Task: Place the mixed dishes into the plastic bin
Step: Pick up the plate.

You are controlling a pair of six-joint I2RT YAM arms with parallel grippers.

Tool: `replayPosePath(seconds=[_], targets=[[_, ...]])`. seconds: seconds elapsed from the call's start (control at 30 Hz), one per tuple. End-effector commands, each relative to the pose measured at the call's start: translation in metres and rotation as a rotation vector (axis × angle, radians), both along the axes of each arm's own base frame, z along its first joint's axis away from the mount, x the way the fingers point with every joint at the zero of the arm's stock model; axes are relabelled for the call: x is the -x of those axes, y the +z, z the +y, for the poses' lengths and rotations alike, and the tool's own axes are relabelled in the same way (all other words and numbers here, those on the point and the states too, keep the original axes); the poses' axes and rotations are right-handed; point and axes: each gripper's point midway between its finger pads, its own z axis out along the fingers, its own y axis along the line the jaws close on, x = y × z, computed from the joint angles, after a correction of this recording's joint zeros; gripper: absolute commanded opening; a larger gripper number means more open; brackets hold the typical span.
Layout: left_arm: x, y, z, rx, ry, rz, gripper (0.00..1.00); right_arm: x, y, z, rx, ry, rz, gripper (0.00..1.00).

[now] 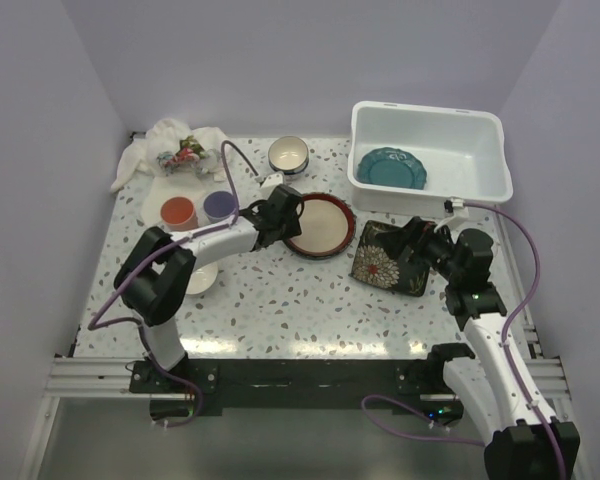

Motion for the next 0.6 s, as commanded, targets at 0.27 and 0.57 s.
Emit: replayPosePath(seconds=[0.27, 0.57], targets=[[-0.018, -0.004, -0.001, -0.044, 0.028, -0.018, 0.43, -0.005, 0.006, -0.003, 0.041, -0.014, -0.05, 0.99], [-0.015, -0.02, -0.003, -0.053, 0.019, 0.016, 0.41, -0.006, 0.001, -0.004, 0.048, -0.018, -0.041, 0.99]])
